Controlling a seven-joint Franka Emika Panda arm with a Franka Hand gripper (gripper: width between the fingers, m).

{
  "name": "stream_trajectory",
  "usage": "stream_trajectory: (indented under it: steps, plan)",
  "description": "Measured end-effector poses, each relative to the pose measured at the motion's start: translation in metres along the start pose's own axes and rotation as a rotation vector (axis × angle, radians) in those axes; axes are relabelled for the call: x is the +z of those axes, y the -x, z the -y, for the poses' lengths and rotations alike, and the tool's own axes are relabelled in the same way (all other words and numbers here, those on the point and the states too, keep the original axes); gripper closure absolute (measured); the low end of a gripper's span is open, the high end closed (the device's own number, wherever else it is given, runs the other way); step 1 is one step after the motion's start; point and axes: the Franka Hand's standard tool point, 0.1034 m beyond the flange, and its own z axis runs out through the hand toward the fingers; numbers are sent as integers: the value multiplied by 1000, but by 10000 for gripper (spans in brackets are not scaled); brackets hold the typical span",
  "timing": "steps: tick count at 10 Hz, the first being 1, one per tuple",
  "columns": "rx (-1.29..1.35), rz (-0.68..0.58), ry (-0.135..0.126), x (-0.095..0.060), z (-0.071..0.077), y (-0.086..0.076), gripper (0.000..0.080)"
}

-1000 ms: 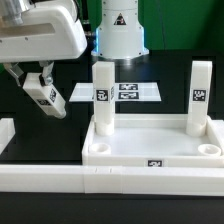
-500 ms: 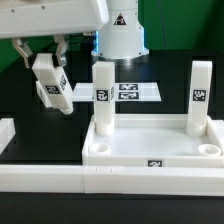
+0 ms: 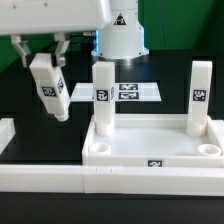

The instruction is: Assemble desk

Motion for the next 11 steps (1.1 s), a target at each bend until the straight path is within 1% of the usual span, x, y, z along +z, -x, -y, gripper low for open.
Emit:
stream_trajectory:
  steps: [1, 2, 3, 4, 5, 6, 7, 8, 9, 10, 11]
  plan:
    - [-16, -90, 12, -4, 16, -11, 508]
    - [-31, -159, 18, -5, 34, -17, 508]
    - [-55, -218, 25, -6, 47, -22, 508]
    - [-65, -259, 47, -5, 39, -19, 508]
    - [-62, -235, 41, -2, 39, -16, 508]
    - [-65, -243, 41, -3, 41, -16, 508]
    - [-57, -246, 33, -2, 49, -11, 508]
    - [-25, -249, 4, -3, 74, -10, 508]
    - [-38, -253, -19, -5, 103, -9, 508]
    - [-29, -261, -38, -5, 125, -8, 508]
    - [-59, -270, -45, -3, 142, -6, 508]
